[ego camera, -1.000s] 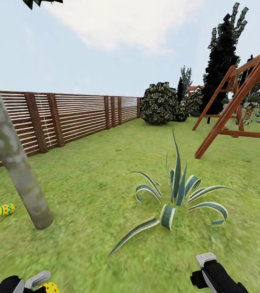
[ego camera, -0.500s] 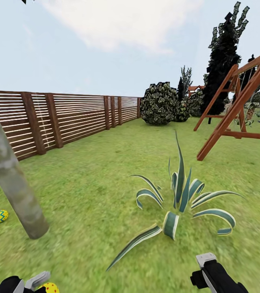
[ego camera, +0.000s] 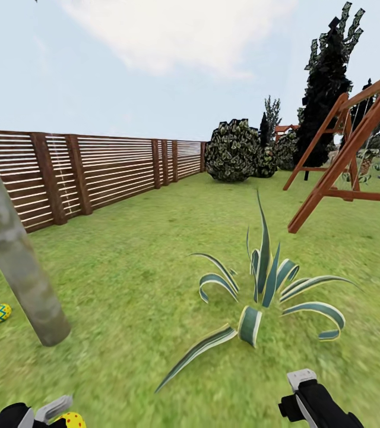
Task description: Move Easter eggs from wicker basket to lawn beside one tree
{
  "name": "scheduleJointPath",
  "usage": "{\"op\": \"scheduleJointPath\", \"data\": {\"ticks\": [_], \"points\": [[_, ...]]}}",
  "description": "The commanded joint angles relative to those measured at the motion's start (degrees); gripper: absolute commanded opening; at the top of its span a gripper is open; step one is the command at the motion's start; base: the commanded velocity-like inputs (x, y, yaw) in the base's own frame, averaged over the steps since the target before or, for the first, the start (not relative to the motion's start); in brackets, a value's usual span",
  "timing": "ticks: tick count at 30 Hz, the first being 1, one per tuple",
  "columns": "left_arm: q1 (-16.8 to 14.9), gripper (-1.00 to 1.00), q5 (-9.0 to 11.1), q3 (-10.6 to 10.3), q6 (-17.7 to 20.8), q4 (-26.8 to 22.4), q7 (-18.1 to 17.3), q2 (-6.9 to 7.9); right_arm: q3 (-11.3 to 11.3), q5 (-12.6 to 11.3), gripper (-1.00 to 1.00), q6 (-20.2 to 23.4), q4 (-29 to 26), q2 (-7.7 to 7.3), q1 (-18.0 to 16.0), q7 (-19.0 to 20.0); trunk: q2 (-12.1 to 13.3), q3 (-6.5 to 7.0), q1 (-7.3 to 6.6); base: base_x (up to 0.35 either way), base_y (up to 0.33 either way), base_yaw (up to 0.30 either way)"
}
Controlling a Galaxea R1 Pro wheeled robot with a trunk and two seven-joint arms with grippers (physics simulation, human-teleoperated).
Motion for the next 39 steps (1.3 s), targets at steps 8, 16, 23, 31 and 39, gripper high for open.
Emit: {"op": "scheduleJointPath", "data": {"ticks": [8, 16, 23, 31, 39], "points": [[0.0, -1.00, -0.2, 0.3, 0.3, -0.1, -0.3, 0.05, 0.3, 0.4, 1.00, 0.3, -0.1, 0.05, 0.0, 0.0, -3.3, -1.50, 1.76, 0.000, 0.000, 0.000], [0.0, -1.00, -0.1, 0.3, 0.3, -0.2, -0.3, -0.03, 0.3, 0.4, 1.00, 0.2, -0.1, 0.10, 0.0, -0.1, -4.1, -1.86, 2.20, 0.001, 0.000, 0.147], [0.0, -1.00, 0.0, 0.5, 0.1, -0.3, -0.2, 0.09, 0.3, 0.4, 1.00, 0.2, -0.1, 0.10, 0.0, 0.0, -4.1, -1.86, 2.20, 0.259, 0.142, 0.116], [0.0, -1.00, -0.1, 0.4, 0.0, -0.1, -0.2, 0.00, 0.2, 0.4, 1.00, 0.3, -0.1, 0.10, 0.0, 0.0, -4.1, -1.86, 2.20, 0.281, 0.017, 0.001], [0.0, -1.00, -0.1, 0.5, 0.2, -0.1, -0.3, 0.08, 0.2, 0.4, 1.00, 0.3, -0.1, 0.05, 0.0, 0.0, -6.5, -2.94, 3.51, 0.011, 0.000, 0.000]]}}
